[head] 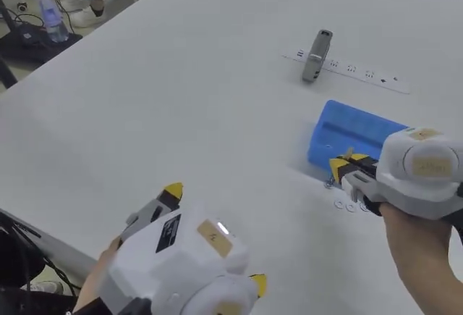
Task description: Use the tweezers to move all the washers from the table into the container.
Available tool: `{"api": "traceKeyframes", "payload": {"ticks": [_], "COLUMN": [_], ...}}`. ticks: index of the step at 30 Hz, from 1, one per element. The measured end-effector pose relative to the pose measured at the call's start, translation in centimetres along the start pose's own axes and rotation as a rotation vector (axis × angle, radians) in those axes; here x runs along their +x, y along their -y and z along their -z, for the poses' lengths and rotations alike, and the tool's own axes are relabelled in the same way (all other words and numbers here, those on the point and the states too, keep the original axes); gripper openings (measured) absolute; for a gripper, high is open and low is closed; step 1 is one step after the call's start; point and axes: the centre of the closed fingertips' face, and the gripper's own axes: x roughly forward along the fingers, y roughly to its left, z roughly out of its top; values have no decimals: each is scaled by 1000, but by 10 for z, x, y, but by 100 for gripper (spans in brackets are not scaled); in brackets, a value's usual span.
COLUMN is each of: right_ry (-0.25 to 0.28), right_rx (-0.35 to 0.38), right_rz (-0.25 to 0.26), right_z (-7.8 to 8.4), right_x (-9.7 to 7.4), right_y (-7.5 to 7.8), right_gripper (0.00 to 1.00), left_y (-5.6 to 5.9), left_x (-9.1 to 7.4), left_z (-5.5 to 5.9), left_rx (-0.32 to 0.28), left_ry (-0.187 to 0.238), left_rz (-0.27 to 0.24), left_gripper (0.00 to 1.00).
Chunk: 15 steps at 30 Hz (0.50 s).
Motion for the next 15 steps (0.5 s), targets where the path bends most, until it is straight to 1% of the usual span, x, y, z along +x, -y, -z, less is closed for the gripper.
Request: {"api": "traceKeyframes", "payload": {"ticks": [2,5,6,7,8,11,13,15], "right_ry": [-5,2,-1,12,20,16,21,33], "right_rx": [29,165,209,256,271,270,268,222], "right_rz": [2,-10,-24,-35,-32,-33,-40,-54], "right_z": [1,1,1,1,1,2,0,-4], "right_x": [-2,-5,-6,-8,-9,-14,-16,-18], "right_y": [3,13,13,15,17,23,21,16], "right_gripper": [0,0,0,0,0,0,0,0], "left_y": [0,0,0,0,0,-1,-1,-1], "left_x": [0,0,0,0,0,0,0,0], "left_z": [0,-1,-1,-1,-1,-1,-1,-1], "left_rx": [-1,-2,-1,-1,-2,-4,-3,-1], "left_ry": [1,5,5,5,6,7,7,6], "left_rz": [0,0,-1,-2,-2,-5,-5,-5], "left_gripper": [90,90,90,90,90,90,90,90]}}
